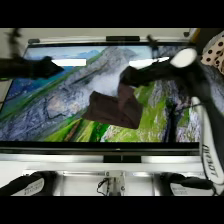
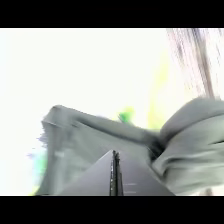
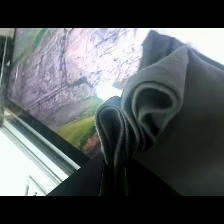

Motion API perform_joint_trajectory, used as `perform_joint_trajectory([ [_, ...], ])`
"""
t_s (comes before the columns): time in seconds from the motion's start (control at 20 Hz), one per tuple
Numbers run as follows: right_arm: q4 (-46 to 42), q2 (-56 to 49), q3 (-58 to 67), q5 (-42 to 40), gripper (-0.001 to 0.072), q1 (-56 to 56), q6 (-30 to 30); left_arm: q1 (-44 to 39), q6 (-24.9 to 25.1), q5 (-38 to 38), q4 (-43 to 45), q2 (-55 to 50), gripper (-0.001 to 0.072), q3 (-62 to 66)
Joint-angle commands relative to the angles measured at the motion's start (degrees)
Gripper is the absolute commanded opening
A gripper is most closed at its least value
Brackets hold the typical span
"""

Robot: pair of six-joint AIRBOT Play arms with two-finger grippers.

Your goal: Fold the shirts.

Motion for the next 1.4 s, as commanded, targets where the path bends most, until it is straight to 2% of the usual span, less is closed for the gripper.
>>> perform_joint_trajectory([
  [0.0,2.60,-10.93,0.07,-13.07,0.0053,10.16,-0.13,10.71,-0.81,-8.41,2.54,12.41,0.0028,0.00],
  [0.1,6.38,-15.96,0.07,-17.07,0.0054,13.00,0.00,12.37,-0.79,-10.86,2.56,16.02,0.0029,0.00],
  [0.15,8.66,-17.81,0.07,-18.14,0.0084,13.73,0.07,12.33,-0.79,-11.54,2.56,17.29,0.0028,0.00],
  [0.2,11.61,-19.32,0.07,-18.95,0.0278,14.19,0.04,12.24,-0.81,-11.76,2.54,18.01,0.0029,-0.02],
  [0.25,14.78,-20.24,0.07,-19.23,0.0596,14.34,-0.57,12.02,-0.83,-11.74,2.56,18.32,0.0029,-0.02],
  [0.3,17.29,-20.41,0.07,-18.49,0.0648,13.88,-1.97,11.93,-0.83,-11.72,2.54,18.29,0.0028,-0.04],
  [0.4,17.57,-19.02,0.07,-14.43,0.0648,11.69,-4.50,11.78,-0.81,-11.67,2.56,17.70,0.0029,-0.09],
  [0.5,11.41,-15.76,0.07,-7.85,0.0647,7.52,-4.83,11.78,-0.63,-11.26,2.54,17.38,0.0029,-1.33],
  [0.55,5.55,-13.77,0.07,-4.39,0.0646,5.09,-4.00,11.78,-0.63,-10.95,2.54,17.44,0.0029,-2.49],
  [0.7,-21.88,-8.44,0.02,10.19,0.0646,-3.85,3.19,11.78,-0.52,-10.97,2.56,17.44,0.0029,-6.32],
  [0.75,-26.03,-8.07,-0.70,15.41,0.0646,-7.21,3.50,11.78,-0.09,-10.97,2.54,17.44,0.0029,-7.15],
  [0.8,-25.81,-8.09,-2.78,19.98,0.0647,-11.02,3.43,11.78,0.04,-10.97,2.56,17.44,0.0029,-7.67],
  [0.9,-20.31,-8.09,-10.01,20.33,0.0664,-15.80,2.91,11.78,0.04,-10.67,2.54,17.44,0.0029,-7.98],
  [1.05,-12.02,-8.09,-17.77,12.00,0.0664,-15.74,-1.01,11.78,0.00,-9.77,2.47,17.44,0.0029,-7.96],
  [1.15,-11.69,-8.22,-18.97,7.45,0.0664,-14.03,-1.01,11.78,0.02,-9.49,1.40,17.44,0.0029,-7.96],
  [1.35,-5.88,-12.31,-18.95,3.28,0.0664,-9.22,-2.82,11.69,0.00,-8.17,0.90,17.44,0.0029,-7.96],
])
